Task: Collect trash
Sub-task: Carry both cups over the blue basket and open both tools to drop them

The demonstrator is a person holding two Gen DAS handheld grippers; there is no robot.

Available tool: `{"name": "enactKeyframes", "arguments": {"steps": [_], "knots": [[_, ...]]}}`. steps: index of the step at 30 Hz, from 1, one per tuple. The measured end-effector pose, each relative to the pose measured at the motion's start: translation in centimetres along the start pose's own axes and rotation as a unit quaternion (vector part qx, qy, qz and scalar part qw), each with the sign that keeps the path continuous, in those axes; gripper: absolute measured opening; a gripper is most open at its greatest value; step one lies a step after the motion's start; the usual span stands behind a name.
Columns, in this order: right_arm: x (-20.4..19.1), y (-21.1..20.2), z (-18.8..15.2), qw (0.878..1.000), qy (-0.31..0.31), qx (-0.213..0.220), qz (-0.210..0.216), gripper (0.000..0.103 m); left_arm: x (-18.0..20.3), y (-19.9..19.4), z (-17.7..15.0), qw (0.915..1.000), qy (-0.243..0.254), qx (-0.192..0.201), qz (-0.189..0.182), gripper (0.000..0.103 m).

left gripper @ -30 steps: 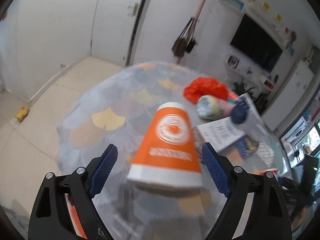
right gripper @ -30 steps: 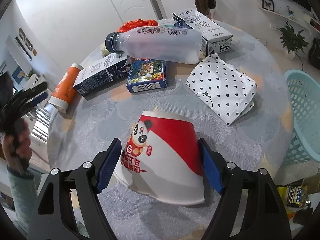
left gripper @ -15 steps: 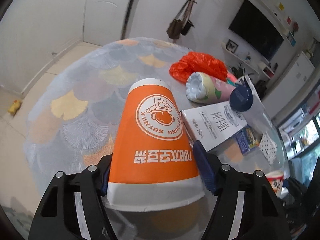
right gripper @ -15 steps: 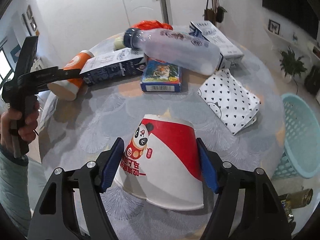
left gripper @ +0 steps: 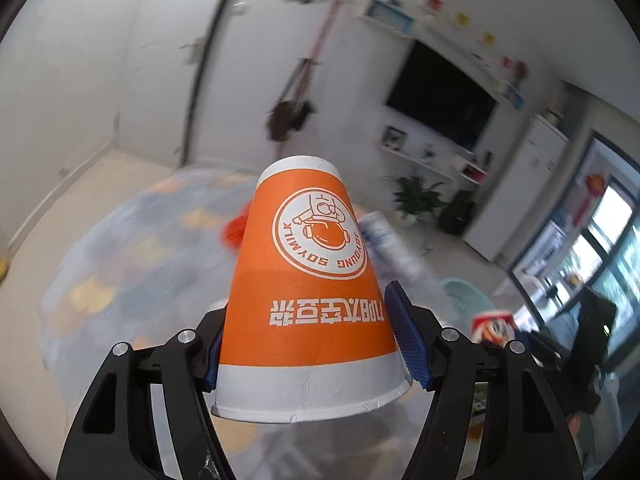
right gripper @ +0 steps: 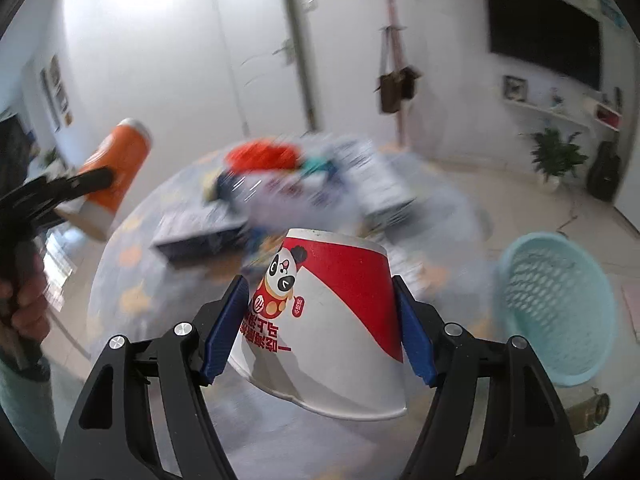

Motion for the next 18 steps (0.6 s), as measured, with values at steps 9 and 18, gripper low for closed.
{"name": "enactKeyframes", "arguments": {"steps": [9,18], "knots": [[13.0,-4.6,2.0,0.990,0.115,0.052,-0.070,0.067,13.9,7.1,3.0,0.9923,0.099,-0.027,-0.068,0.067],[24.5,-4.5,-0.7,0.963,0.225,0.047,-0.139,0.067,24.2,18.6,1.0,0.9793,0.143,-0.092,-0.110,0.067]]}}
Point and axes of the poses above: each gripper's, at about its wrist camera, not at the fingertips, and y roughly the way its jaws point, x to its right, z to its top, the point moved 5 cm from there along y, roughly the way its jaws point, and after that the axes turned 10 degrees about -x, right-handed, at the moved point
